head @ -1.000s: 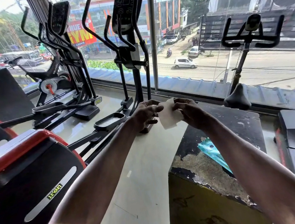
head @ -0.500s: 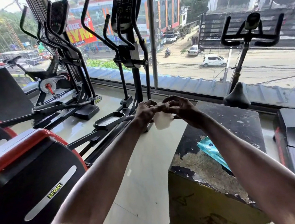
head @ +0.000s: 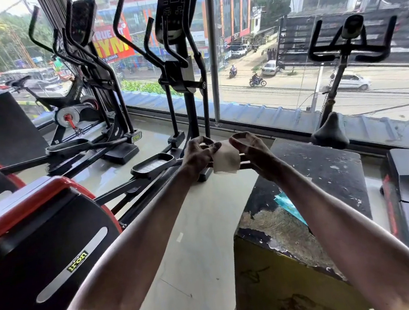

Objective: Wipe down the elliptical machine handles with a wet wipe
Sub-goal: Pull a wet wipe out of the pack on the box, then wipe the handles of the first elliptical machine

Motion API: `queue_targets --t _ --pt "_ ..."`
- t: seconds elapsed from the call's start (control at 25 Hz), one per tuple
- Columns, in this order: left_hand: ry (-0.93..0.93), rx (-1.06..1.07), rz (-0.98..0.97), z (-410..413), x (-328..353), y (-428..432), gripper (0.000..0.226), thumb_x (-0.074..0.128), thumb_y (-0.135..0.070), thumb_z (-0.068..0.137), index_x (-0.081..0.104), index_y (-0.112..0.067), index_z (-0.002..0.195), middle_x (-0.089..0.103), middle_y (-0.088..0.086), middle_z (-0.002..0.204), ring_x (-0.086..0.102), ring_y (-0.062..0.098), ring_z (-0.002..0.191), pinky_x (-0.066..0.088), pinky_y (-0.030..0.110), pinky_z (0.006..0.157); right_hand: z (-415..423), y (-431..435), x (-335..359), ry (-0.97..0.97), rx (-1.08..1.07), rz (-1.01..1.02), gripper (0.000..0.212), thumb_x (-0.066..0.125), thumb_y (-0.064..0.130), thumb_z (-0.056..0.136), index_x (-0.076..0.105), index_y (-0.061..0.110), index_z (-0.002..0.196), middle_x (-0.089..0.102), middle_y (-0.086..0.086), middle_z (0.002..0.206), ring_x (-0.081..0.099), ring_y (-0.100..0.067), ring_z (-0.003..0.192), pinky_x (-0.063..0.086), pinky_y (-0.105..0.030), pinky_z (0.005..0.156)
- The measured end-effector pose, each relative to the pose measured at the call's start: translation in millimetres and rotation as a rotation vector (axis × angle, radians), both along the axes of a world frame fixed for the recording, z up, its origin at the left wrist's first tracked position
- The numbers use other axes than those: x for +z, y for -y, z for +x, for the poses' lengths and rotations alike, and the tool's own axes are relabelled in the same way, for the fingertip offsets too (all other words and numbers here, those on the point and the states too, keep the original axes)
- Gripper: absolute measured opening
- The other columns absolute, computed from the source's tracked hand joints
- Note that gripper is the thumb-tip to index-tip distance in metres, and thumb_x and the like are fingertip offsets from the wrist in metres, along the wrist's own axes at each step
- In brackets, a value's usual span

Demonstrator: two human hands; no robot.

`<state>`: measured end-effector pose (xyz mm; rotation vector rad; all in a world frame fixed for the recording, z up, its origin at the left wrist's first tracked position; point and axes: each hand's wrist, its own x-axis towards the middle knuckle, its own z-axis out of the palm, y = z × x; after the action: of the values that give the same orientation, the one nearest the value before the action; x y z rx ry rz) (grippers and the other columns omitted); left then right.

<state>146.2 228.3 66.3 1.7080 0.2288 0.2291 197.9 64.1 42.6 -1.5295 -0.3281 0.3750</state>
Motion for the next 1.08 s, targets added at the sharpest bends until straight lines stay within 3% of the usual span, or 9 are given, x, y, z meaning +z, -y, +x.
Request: queue_targets --t 0.08,0.16,0.4,0.52,0.64,0.76,0.88,0.96,1.08 --pt "0.022 0.042 -0.025 1.4 -3.8 -1.3 0.015 0.070 -0.012 0.093 0.058 -0.005 0.097 0.060 0.003 0.080 0.060 0.015 0.063 0.054 0.021 0.044 0.1 -0.9 -2.4 -0.031 0.033 0.034 0.032 0.074 0.013 0.088 0.055 0.024 0.111 0.068 -0.015 0.104 0.069 -0.024 0.081 0.061 -0.037 0.068" --pt "0.017 0.067 -0.079 3.0 -7.1 -7.1 0.017 0.069 -0.014 0.093 0.057 -0.007 0.101 0.060 -0.002 0.082 0.061 0.016 0.065 0.055 0.024 0.045 0.0 -6.2 -5.6 -0.018 0.030 0.041 0.035 0.074 0.004 0.085 0.056 0.024 0.107 0.066 -0.021 0.109 0.068 -0.028 0.084 0.061 -0.038 0.066" --pt "-0.101 0.198 -0.259 2.8 -35.9 -40.5 0.021 0.065 -0.019 0.096 0.050 -0.016 0.110 0.067 0.003 0.080 0.065 0.011 0.057 0.051 0.027 0.054 3.9 -37.1 -26.1 0.004 -0.143 0.076 0.027 0.071 0.000 0.087 0.057 0.023 0.087 0.061 -0.007 0.079 0.055 -0.020 0.066 0.046 -0.029 0.055" --pt "-0.187 0.308 -0.234 -5.0 -70.2 -69.1 0.008 0.059 -0.019 0.096 0.053 -0.019 0.101 0.068 0.006 0.089 0.064 0.020 0.074 0.049 0.031 0.063 6.3 -63.0 -53.4 -0.033 -0.254 -0.014 0.023 0.069 0.001 0.088 0.061 0.021 0.081 0.059 -0.003 0.070 0.052 -0.020 0.064 0.044 -0.031 0.058" --pt "-0.266 0.338 -0.226 -11.7 -101.2 -98.9 0.007 0.054 -0.016 0.095 0.053 -0.021 0.090 0.066 0.008 0.093 0.064 0.023 0.080 0.048 0.032 0.064 8.0 -88.5 -84.1 -0.075 -0.286 -0.078 0.023 0.065 0.000 0.089 0.069 0.023 0.087 0.065 -0.006 0.082 0.060 -0.022 0.075 0.051 -0.032 0.065" --pt "-0.302 0.342 -0.220 -6.8 -119.2 -122.2 0.006 0.053 -0.015 0.095 0.055 -0.020 0.092 0.066 0.006 0.093 0.065 0.023 0.081 0.049 0.032 0.064 12.1 -110.8 -106.3 -0.098 -0.303 -0.139 0.028 0.061 -0.004 0.088 0.071 0.022 0.085 0.067 -0.005 0.087 0.061 -0.018 0.077 0.048 -0.023 0.060" --pt "-0.318 0.334 -0.220 16.5 -130.3 -146.1 0.005 0.052 -0.016 0.095 0.056 -0.019 0.097 0.067 0.005 0.093 0.065 0.023 0.082 0.050 0.035 0.069 29.7 -132.1 -117.8 -0.149 -0.229 -0.185 0.031 0.073 -0.007 0.077 0.071 0.017 0.098 0.069 -0.007 0.095 0.064 -0.023 0.089 0.054 -0.032 0.075" --pt "-0.324 0.324 -0.214 42.2 -134.4 -161.1 0.007 0.051 -0.015 0.095 0.056 -0.019 0.094 0.067 0.004 0.091 0.065 0.022 0.082 0.050 0.036 0.071 53.9 -144.4 -120.5 -0.082 -0.214 -0.299 0.040 0.076 -0.007 0.075 0.071 0.011 0.110 0.070 -0.009 0.100 0.064 -0.021 0.094 0.054 -0.031 0.082" --pt "-0.316 0.301 -0.185 94.2 -134.8 -182.5 0.010 0.051 -0.014 0.094 0.056 -0.021 0.088 0.067 0.003 0.087 0.064 0.021 0.080 0.049 0.035 0.070 104.5 -161.1 -123.1 0.135 -0.214 -0.533 0.030 0.077 0.001 0.077 0.076 0.009 0.106 0.074 -0.011 0.099 0.065 -0.019 0.092 0.055 -0.031 0.084"
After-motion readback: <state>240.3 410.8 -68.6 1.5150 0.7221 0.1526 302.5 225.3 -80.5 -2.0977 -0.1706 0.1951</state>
